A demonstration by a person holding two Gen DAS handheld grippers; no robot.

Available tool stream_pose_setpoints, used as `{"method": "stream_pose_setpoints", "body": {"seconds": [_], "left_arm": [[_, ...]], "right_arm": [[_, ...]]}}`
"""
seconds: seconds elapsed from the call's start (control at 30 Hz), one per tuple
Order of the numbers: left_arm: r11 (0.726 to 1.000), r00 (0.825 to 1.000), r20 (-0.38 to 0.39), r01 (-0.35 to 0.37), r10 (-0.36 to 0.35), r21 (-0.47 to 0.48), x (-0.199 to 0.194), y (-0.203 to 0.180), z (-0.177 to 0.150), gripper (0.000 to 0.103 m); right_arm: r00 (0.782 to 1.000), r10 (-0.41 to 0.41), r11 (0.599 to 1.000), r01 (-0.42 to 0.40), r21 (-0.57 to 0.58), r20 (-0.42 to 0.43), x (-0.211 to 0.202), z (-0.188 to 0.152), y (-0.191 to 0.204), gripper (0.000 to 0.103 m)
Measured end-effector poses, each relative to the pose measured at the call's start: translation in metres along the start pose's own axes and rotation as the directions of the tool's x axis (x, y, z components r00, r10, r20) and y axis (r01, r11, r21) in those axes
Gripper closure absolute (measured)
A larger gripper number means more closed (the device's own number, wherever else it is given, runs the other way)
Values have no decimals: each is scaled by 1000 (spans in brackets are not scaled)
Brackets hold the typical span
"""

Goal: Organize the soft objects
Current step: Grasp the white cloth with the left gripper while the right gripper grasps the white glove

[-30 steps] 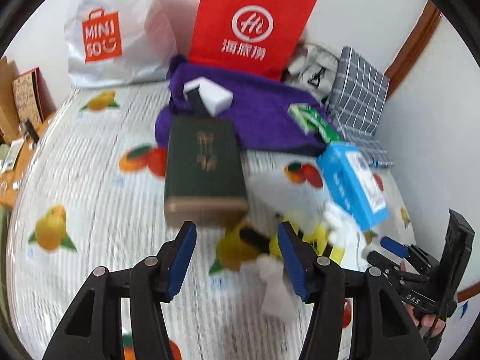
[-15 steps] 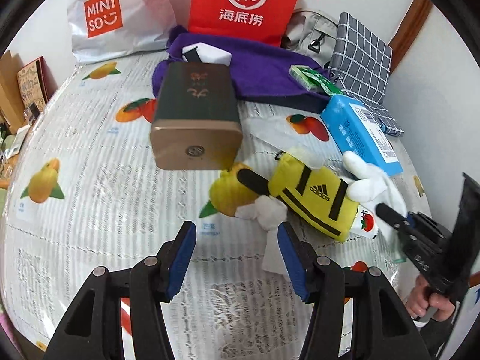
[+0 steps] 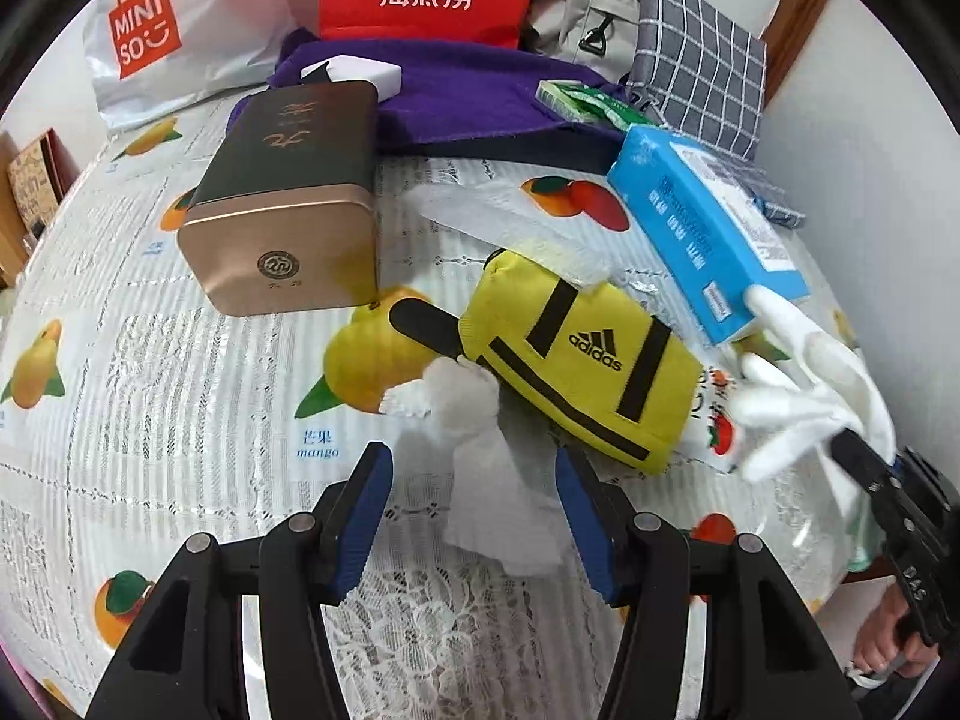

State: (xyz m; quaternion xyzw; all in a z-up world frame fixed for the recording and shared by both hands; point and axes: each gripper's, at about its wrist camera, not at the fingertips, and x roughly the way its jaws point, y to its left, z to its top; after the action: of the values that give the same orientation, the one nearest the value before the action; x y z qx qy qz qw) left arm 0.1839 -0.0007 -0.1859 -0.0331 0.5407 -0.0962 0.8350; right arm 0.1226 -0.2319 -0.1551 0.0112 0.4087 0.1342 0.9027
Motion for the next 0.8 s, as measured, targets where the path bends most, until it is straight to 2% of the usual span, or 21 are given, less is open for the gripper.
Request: {"method": "stream_pose_setpoints", "body": {"seconds": [0.17,0.33,0.53,0.57,0.63,0.67,0.8], "left_arm": [[999,999,7,-41,41,10,9,-6,2,49],[995,995,24,-96,96,28,16,-12,5,49],[987,988,47,-148,145,60,22,-16,7,67],[987,988,50,-150,147,60,21,-16,7,75],[988,989,50,-141,139,55,22,-14,9,83],[989,989,50,-139,137,51,22,-13,9,85],[993,992,51,-116,114,37,21,-7,9,88]], "right_arm": [[998,-56,998,57,42,-16,-3,-17,-20,93],[996,-74,994,78,82,-50,7,-26,-37,93],[992,-81,991,91,99,-97,23,-34,-44,88],[993,-64,992,75,106,-100,25,-35,-45,80],[995,-46,992,55,112,-86,26,-35,-44,72],[996,-42,992,51,113,-80,28,-34,-43,67],[996,-68,992,74,98,-64,33,-32,-38,67]]}}
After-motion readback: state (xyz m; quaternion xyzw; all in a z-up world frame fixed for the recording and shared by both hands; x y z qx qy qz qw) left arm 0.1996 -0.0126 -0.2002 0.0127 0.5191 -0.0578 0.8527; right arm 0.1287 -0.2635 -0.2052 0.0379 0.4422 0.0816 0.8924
